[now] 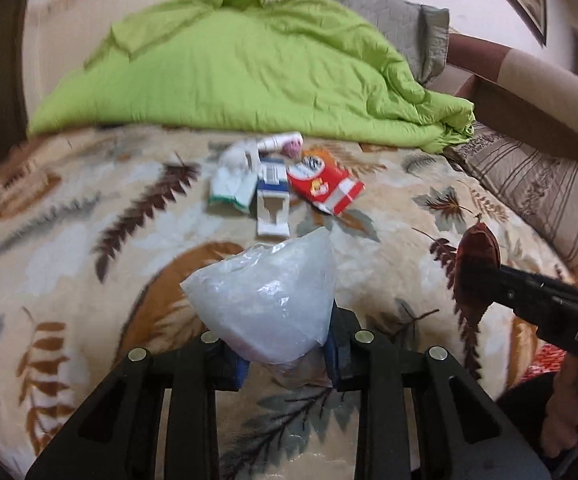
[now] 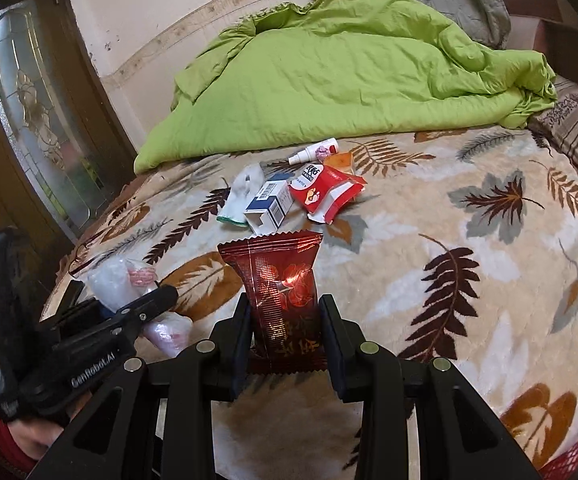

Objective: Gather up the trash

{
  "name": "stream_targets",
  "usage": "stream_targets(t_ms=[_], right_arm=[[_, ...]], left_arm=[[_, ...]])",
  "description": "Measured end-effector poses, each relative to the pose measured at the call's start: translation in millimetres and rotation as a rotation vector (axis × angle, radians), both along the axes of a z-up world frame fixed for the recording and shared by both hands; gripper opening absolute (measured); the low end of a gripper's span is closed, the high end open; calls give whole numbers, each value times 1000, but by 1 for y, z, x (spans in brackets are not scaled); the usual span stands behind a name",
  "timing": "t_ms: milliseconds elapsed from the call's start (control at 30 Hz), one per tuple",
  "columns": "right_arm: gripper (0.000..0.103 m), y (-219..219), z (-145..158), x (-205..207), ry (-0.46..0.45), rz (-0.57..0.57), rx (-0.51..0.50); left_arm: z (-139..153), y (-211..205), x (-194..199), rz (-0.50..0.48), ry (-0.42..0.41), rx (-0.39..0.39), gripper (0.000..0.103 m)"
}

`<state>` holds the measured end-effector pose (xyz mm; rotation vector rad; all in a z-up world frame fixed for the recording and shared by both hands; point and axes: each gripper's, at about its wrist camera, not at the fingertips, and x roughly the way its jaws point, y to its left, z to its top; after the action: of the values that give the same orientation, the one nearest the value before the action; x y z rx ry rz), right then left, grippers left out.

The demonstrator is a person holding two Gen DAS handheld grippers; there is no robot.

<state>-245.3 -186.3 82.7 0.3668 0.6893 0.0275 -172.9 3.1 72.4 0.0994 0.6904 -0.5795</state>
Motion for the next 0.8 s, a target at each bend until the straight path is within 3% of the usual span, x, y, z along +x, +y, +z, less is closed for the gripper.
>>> stream_targets(t_ms=[800], right_arm=[[35, -1, -9, 14, 36, -25, -26]], left_arm=[[-11, -10, 4, 33, -95, 97, 28]])
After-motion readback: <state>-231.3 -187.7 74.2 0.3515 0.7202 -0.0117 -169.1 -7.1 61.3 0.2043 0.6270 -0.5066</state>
